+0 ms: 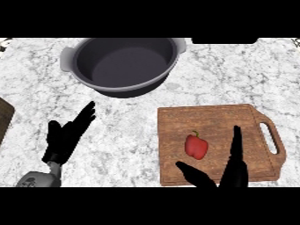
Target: Pick the bell pepper from the cutting board and place it in the pot
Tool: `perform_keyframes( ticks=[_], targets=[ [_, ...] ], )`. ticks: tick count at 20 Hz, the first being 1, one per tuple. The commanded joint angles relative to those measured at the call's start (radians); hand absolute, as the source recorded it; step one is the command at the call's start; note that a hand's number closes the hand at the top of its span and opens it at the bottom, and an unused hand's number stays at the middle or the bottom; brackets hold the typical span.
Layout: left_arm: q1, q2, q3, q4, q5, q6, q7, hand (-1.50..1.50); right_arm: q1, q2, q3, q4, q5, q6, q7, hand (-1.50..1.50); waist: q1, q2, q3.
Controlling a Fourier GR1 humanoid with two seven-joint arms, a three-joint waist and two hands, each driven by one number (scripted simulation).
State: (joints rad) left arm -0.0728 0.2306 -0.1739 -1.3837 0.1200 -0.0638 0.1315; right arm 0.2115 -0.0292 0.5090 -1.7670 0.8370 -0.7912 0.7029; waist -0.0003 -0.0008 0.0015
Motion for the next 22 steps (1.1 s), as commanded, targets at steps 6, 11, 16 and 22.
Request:
perform_keyframes(
  ticks=[6,11,16,22],
  targets=[
    [-0.057,-0.041,0.029,-0.018,-0.013,-0.004,0.063,0.00,-0.134,-0.005,-0.120,0.255,-0.383,-0.082,-0.307,-1.50,0.002,0.001,-0.001],
    [0.095,-0.042,-0.009,-0.070,-0.051,-0.008,-0.001,0.00,-0.080,0.008,-0.061,0.413,-0.390,-0.144,-0.496,1.50,0.007,0.001,0.000],
    [0.005,-0.035,0.047,0.024,-0.054,-0.028,-0.014,0.00,-0.050,0.027,-0.070,0.408,-0.536,-0.151,-0.687,1.50,0.001,0.001,-0.001],
    [-0.056,-0.052,-0.001,-0.002,-0.049,-0.059,0.029,0.00,-0.305,-0.133,-0.049,0.361,-0.670,0.292,-0.648,1.50,0.110,0.027,0.007]
  ],
)
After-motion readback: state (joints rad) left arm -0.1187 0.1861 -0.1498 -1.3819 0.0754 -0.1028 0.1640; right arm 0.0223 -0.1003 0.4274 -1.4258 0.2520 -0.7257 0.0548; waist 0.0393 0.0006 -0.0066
